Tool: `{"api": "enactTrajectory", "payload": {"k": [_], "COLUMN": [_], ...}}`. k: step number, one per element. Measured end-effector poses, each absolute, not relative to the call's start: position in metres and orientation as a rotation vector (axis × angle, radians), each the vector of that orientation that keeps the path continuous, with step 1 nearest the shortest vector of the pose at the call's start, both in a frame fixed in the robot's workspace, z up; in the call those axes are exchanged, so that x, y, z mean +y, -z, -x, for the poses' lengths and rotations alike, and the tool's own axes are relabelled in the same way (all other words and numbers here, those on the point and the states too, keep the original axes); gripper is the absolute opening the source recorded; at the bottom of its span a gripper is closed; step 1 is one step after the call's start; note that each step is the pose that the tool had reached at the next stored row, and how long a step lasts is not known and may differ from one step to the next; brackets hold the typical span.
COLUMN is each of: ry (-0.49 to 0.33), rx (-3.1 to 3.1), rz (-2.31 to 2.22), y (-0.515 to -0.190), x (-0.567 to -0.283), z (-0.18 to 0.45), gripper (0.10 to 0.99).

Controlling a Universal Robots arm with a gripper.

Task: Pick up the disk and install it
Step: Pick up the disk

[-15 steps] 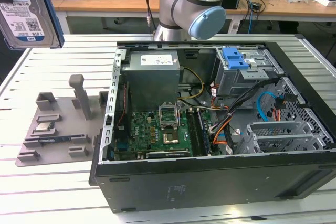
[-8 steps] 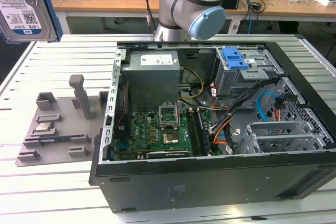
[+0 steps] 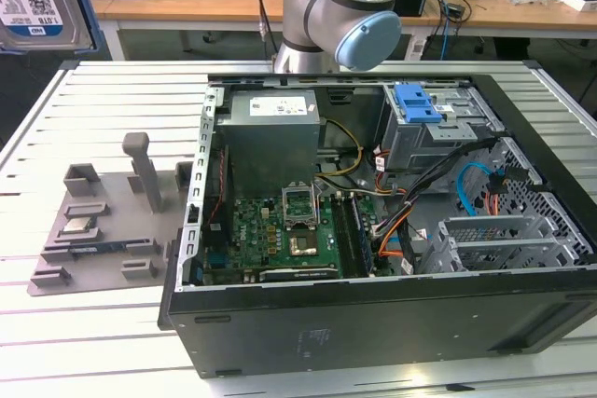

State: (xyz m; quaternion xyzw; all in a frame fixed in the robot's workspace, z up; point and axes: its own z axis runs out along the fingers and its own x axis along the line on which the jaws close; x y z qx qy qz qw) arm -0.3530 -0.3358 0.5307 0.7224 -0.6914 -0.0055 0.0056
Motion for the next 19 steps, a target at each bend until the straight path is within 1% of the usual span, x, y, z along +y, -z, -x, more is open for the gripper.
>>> {"api": "enactTrajectory", "payload": {"k": [5,11,19], "ry": [0.017,0.017,0.017], "rx": [-2.164,-2.164,-2.164], "rz": [-2.262,-2.261,-2.262], "y": [-0.544,-0.569,-0.593], "x": [-0.336,-0.336,-0.336], "z": [0.353,0.353,0.353], "gripper": [0.365,0.365,0.365]}}
